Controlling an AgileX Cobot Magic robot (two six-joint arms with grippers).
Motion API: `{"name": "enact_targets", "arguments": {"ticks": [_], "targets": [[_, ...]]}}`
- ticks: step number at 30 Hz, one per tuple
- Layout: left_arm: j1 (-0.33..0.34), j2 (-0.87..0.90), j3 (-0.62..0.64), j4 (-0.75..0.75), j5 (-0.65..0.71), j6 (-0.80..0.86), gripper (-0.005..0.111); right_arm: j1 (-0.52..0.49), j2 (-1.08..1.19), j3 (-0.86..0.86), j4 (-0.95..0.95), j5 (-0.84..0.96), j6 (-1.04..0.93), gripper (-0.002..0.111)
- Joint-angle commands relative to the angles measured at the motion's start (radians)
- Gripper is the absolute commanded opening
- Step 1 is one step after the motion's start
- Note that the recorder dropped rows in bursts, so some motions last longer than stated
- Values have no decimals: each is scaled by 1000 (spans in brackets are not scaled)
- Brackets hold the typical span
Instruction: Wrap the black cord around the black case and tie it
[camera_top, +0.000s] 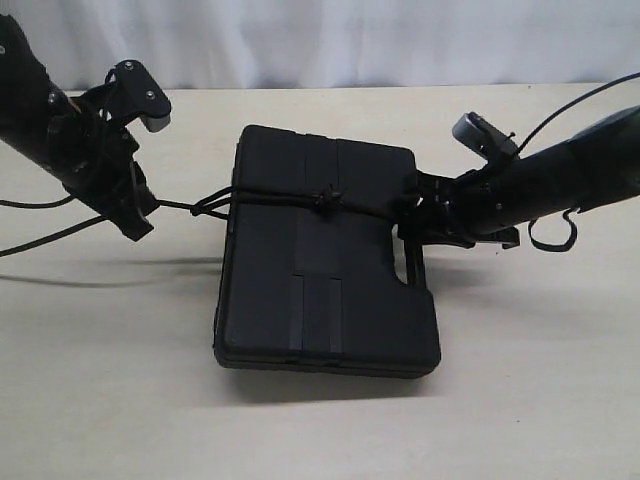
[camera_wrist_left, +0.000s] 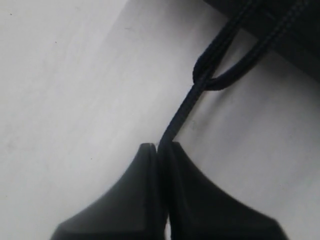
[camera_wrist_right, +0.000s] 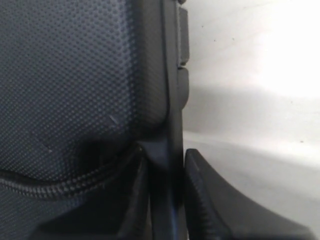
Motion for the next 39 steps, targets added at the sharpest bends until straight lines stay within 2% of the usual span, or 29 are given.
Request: {"name": "enact_targets", "arguments": {"ticks": [1, 6, 10, 12, 16, 20, 25, 31, 35, 39], "targets": [[47, -3, 23, 125, -74, -6, 0, -40, -4, 3, -35, -183, 40, 19], [47, 46, 23, 125, -114, -9, 0, -40, -4, 3, -35, -183, 131, 19], [47, 47, 23, 96, -213, -9, 2, -40, -4, 3, -35, -188, 165, 19], [45, 48, 23, 82, -238, -9, 10, -40, -4, 3, -35, -191, 167, 19], [45, 72, 23, 71, -259, -9, 34, -40, -4, 3, -35, -200, 167, 19], [45, 85, 23, 71, -287, -9, 49, -40, -4, 3, -35, -220, 167, 19], [45, 67, 1, 71, -320, -9, 51, -38, 11, -53, -39, -194, 163, 19], [45, -22, -59, 42, -267, -26, 51, -38, 43, -119, -76, -117, 163, 19], [45, -86, -61, 18, -272, -167, 51, -38, 73, -122, -51, -96, 163, 19], [45, -127, -61, 18, -213, -296, 51, -38, 94, -124, -44, -67, 161, 20]]}}
